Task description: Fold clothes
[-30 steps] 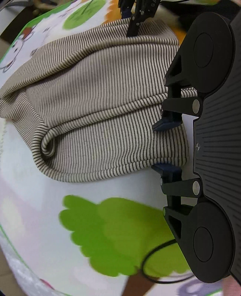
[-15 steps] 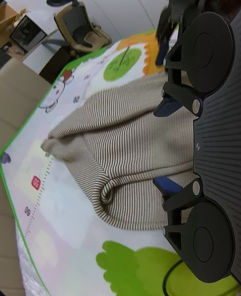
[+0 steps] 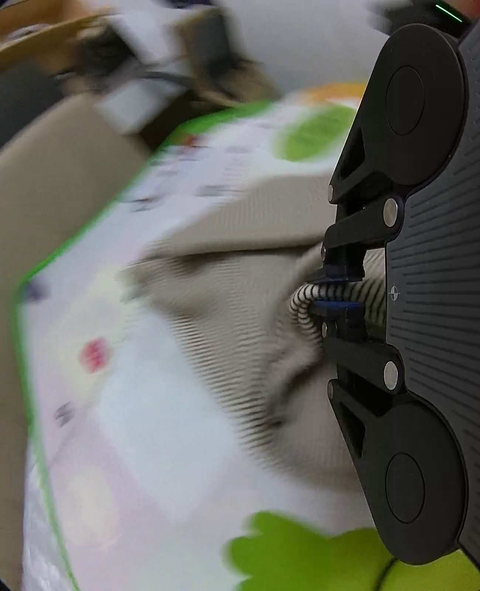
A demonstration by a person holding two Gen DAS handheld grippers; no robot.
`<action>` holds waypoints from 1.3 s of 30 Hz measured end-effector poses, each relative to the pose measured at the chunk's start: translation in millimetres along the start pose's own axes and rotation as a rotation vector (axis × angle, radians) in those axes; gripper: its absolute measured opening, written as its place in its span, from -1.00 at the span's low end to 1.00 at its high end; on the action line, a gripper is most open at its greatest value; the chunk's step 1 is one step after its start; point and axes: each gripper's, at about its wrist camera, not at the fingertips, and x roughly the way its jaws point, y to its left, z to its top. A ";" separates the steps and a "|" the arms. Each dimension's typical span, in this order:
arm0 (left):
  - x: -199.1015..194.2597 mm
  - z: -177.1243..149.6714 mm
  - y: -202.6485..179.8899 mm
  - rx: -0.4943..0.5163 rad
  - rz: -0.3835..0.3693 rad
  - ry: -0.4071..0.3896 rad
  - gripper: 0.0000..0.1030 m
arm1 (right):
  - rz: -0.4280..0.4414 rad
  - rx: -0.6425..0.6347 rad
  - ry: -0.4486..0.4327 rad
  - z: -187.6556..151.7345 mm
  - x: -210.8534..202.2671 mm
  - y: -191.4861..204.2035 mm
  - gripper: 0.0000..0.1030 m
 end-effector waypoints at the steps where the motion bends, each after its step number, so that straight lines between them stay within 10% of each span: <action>1: -11.3 17.5 12.7 -0.072 -0.011 -0.076 -0.81 | -0.010 -0.010 0.005 -2.5 -0.5 1.5 -0.08; 4: -38.5 59.4 58.9 -0.312 -0.036 -0.239 -0.76 | -0.035 -0.023 0.012 -5.0 0.5 3.9 -0.05; 9: -61.7 74.8 142.4 -0.573 -0.005 -0.235 0.24 | -0.075 -0.061 0.024 0.2 -2.3 10.0 0.00; 13: -84.6 68.0 178.2 -0.643 0.058 -0.221 0.41 | -0.119 -0.112 -0.057 16.1 -16.0 23.1 0.00; 22: -31.7 31.0 87.4 -0.388 0.089 -0.041 0.74 | -0.219 -0.267 -0.089 55.1 40.6 72.6 0.26; 24: -22.6 24.7 64.8 -0.283 0.109 -0.016 0.75 | -0.275 -0.376 -0.057 59.3 54.7 76.7 -0.79; 25: -23.5 23.9 57.9 -0.242 0.114 -0.030 0.75 | -0.297 -0.428 -0.043 64.8 53.6 73.5 -0.92; 29: -27.1 20.7 30.1 -0.077 0.132 -0.085 0.85 | -0.522 -0.645 -0.075 101.6 40.6 40.2 -0.93; 34: 2.8 47.1 26.9 -0.175 0.196 -0.111 0.85 | -0.899 -0.756 -0.019 166.3 58.9 -47.9 -0.89; 39: 34.4 74.7 18.0 -0.004 0.160 -0.084 0.85 | -0.846 -0.565 -0.044 189.8 57.4 -72.8 -0.49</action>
